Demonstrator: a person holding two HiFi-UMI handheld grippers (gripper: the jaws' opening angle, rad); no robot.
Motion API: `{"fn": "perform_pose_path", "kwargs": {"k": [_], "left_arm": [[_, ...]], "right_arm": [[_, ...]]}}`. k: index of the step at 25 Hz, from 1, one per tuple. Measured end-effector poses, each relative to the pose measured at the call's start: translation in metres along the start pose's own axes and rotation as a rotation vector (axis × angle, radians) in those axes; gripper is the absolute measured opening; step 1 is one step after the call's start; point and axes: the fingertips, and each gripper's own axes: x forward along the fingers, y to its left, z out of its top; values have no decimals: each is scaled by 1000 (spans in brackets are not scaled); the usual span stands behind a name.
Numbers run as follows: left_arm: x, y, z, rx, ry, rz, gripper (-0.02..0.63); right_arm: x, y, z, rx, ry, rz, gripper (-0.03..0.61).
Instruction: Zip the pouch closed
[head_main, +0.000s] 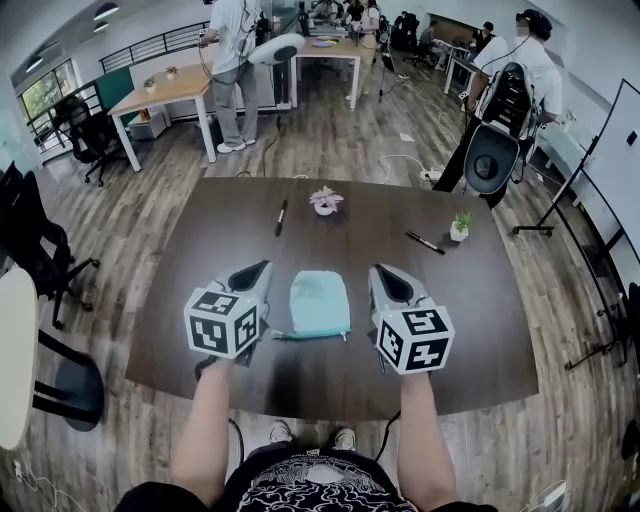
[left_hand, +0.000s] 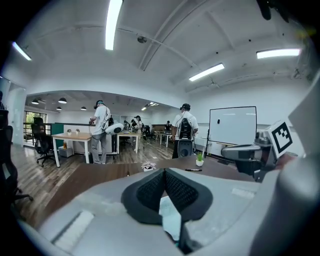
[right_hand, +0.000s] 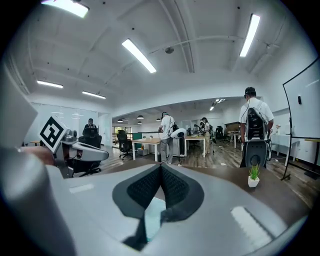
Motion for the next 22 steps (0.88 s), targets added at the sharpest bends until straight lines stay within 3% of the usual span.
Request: {"fn": "perform_pose_path", "kwargs": {"k": [22], "left_arm": [[-1,4,-5,-6,-40,22,5]], "right_arm": [[-4,-8,-6,-1,-15,-16,-2]]}}
